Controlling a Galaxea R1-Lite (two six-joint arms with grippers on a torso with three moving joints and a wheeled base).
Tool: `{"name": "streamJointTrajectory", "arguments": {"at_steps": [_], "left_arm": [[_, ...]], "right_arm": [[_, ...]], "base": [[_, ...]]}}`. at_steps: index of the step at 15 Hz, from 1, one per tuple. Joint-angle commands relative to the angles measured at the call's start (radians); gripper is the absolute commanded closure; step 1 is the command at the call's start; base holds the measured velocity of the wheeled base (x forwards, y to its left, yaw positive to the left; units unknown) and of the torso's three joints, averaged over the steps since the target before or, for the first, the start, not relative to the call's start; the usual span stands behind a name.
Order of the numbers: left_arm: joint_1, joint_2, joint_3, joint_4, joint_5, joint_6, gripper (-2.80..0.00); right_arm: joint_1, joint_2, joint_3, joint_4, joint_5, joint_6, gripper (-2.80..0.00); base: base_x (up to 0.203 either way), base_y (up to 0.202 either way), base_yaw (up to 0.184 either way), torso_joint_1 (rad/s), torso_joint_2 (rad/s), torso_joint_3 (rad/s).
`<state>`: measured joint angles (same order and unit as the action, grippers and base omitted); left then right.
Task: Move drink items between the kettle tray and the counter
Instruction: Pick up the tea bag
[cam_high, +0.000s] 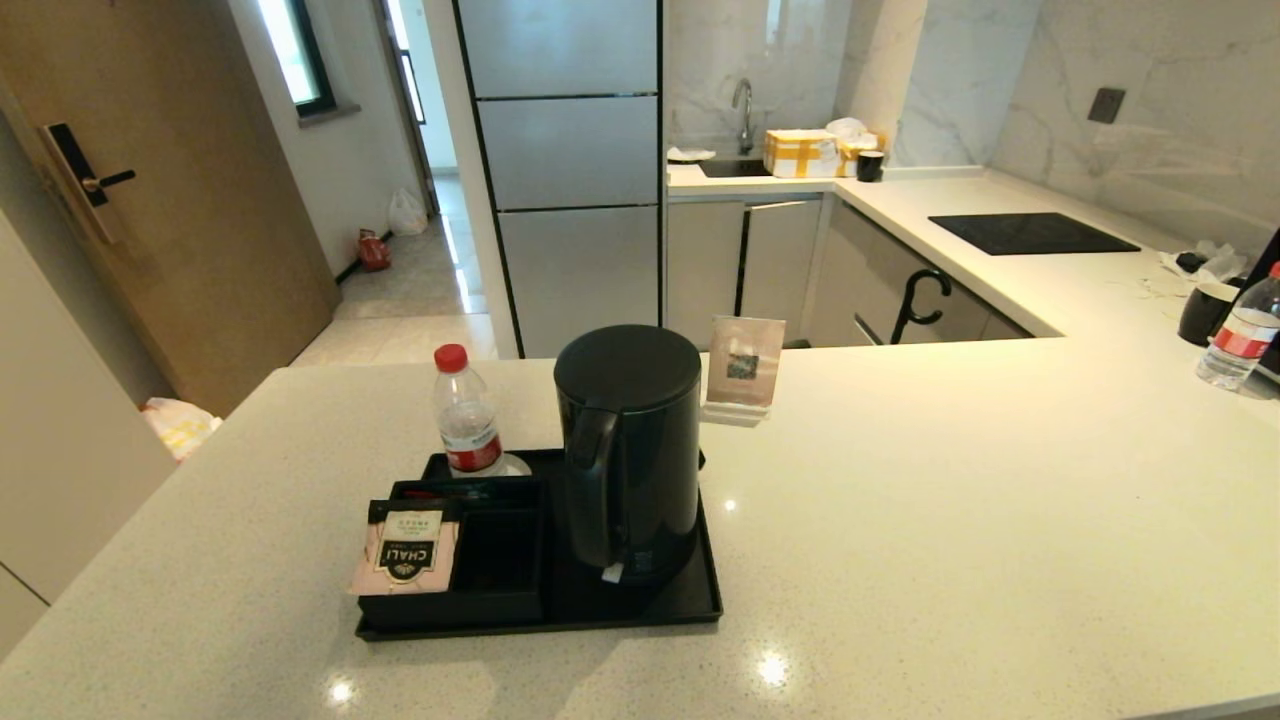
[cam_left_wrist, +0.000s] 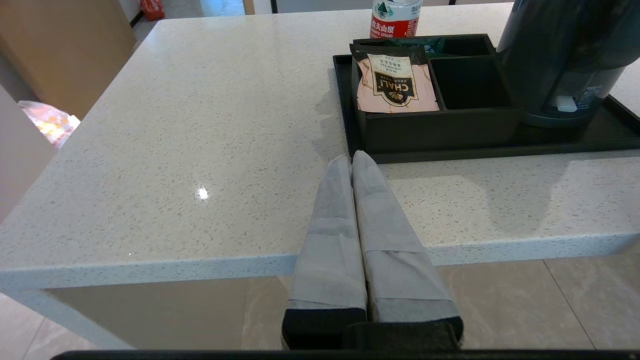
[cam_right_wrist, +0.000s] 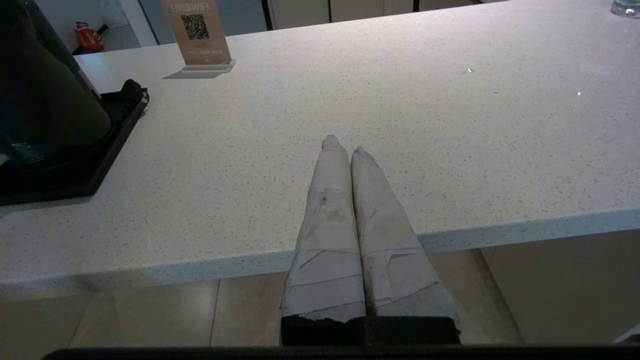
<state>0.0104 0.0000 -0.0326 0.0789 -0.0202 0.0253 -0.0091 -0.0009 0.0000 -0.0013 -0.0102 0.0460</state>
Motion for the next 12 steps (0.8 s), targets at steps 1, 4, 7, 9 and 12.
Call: {"name": "streamJointTrajectory", "arguments": {"at_steps": [1, 4, 7, 9, 12], "left_arm": [[0.001, 0.000, -0.005, 0.005, 0.009, 0.002, 0.00], [0.001, 0.050, -0.128, 0.050, 0.035, 0.003, 0.00], [0.003, 0.301, -0.390, 0.202, 0.044, -0.024, 0.00], [0.005, 0.433, -0.534, 0.339, 0.049, -0.045, 0.00], [0.005, 0.691, -0.628, 0.435, 0.040, -0.055, 0.00]], "right_arm": [[0.000, 0.001, 0.000, 0.000, 0.000, 0.000, 0.00], [0.000, 0.001, -0.001, 0.000, -0.001, 0.000, 0.00], [0.000, 0.001, -0.002, 0.000, -0.001, 0.000, 0.00], [0.000, 0.001, -0.002, 0.000, -0.001, 0.000, 0.00], [0.000, 0.001, 0.000, 0.000, 0.000, 0.000, 0.00]], "base": [[0.000, 0.000, 0.000, 0.000, 0.00, 0.000], [0.000, 0.000, 0.000, 0.000, 0.00, 0.000], [0.000, 0.000, 0.000, 0.000, 0.00, 0.000], [0.000, 0.000, 0.000, 0.000, 0.00, 0.000], [0.000, 0.000, 0.000, 0.000, 0.00, 0.000]]}}
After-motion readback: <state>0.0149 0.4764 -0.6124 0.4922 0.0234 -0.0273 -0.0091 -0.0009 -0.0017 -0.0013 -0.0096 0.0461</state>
